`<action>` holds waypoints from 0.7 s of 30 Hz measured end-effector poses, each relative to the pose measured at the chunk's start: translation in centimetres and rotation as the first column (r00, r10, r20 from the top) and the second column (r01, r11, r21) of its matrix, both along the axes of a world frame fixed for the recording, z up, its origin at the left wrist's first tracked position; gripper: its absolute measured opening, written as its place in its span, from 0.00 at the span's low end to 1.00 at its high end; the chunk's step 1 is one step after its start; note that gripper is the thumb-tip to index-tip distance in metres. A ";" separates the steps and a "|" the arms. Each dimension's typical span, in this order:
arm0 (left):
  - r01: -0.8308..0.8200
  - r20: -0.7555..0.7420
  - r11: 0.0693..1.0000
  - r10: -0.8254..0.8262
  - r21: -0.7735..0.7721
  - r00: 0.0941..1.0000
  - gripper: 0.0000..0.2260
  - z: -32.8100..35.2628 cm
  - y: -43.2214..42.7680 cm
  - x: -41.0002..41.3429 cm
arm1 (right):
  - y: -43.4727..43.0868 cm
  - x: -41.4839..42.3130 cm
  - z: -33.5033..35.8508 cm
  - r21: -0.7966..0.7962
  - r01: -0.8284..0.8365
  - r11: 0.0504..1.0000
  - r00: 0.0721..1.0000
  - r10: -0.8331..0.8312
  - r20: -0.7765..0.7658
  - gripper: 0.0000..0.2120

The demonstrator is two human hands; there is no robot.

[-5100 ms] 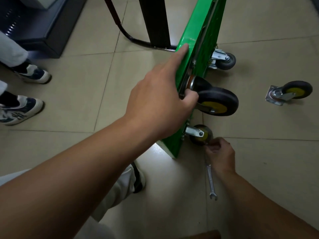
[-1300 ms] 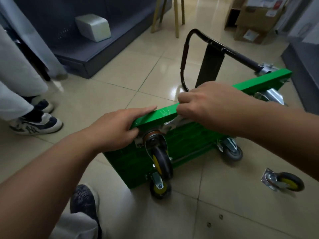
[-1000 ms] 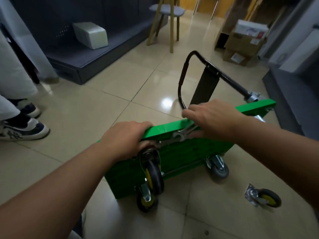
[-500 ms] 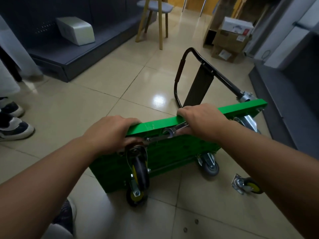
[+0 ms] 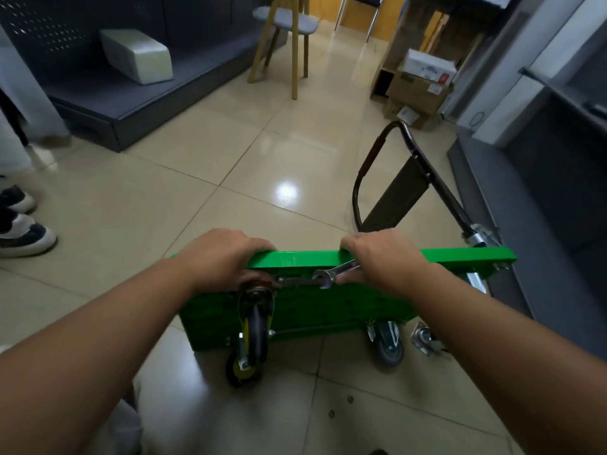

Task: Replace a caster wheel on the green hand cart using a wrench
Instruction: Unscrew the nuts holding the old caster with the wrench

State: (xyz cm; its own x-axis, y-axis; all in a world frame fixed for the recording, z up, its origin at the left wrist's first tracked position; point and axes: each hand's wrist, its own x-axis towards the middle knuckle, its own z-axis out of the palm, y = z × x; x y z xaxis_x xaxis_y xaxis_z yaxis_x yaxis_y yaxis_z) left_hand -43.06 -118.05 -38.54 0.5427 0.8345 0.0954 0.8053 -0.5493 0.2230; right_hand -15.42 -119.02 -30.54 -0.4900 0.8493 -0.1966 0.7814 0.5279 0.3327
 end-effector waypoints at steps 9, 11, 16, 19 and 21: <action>0.021 0.050 0.999 -0.019 -0.036 0.999 0.24 0.1 2.2 0.6 | -0.1 1.5 -0.7 0.014 0.013 1.000 0.998 -0.013 -0.056 0.28; 0.028 0.044 0.999 -0.027 -0.034 0.999 0.25 0.0 2.3 0.9 | -0.2 1.7 -0.4 0.004 0.019 1.000 0.998 -0.019 -0.058 0.29; 0.009 -0.008 0.998 -0.010 -0.060 1.000 0.25 0.4 2.2 0.9 | -1.0 0.8 1.1 0.105 -0.140 0.985 0.988 0.146 -0.051 0.19; -0.014 -0.030 0.997 0.012 -0.077 0.999 0.25 0.9 1.8 1.2 | -1.4 -0.9 1.4 0.114 -0.274 0.955 0.957 0.282 -0.065 0.10; -0.028 -0.026 0.997 0.026 -0.072 0.999 0.24 1.3 1.6 1.0 | -1.1 -2.1 1.3 0.147 -0.325 0.934 0.944 0.329 -0.004 0.04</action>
